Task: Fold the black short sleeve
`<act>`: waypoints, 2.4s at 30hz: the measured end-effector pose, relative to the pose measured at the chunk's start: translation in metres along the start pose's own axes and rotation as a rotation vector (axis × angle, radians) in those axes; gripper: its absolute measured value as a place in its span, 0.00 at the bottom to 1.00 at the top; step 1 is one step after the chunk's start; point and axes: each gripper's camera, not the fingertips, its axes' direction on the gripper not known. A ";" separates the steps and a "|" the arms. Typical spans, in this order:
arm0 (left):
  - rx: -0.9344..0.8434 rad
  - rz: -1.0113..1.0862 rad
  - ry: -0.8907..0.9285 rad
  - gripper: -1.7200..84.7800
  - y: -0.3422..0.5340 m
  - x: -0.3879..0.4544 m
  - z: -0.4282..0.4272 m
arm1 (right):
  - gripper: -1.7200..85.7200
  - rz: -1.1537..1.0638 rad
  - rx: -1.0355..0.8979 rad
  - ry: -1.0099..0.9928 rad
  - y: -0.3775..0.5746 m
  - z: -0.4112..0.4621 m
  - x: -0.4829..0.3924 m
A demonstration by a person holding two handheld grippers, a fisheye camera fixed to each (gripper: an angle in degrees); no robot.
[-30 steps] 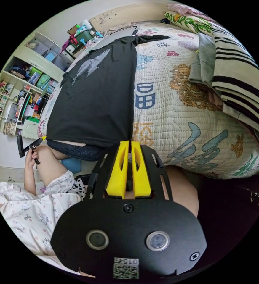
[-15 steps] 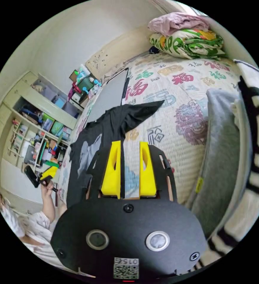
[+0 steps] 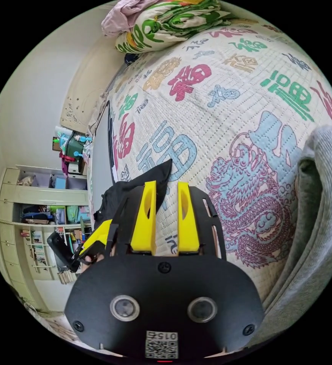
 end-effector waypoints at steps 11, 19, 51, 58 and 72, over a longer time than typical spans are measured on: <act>-0.046 -0.130 -0.014 0.04 -0.031 0.010 0.069 | 0.09 -0.002 -0.194 0.055 -0.081 -0.017 -0.076; -0.009 0.167 -0.054 0.03 -0.006 0.102 0.091 | 0.02 -0.105 -0.243 0.055 -0.111 -0.010 -0.066; 0.261 -0.795 -0.494 0.11 -0.063 -0.056 -0.397 | 0.08 -0.830 -0.330 0.026 0.292 0.215 -0.066; 0.301 -0.889 -0.394 0.15 -0.119 -0.170 -0.499 | 0.12 -1.176 -0.448 -0.052 0.401 0.444 -0.173; 0.257 -0.817 -0.236 0.03 -0.240 -0.149 -0.568 | 0.06 -1.131 -0.474 0.251 0.333 0.693 -0.033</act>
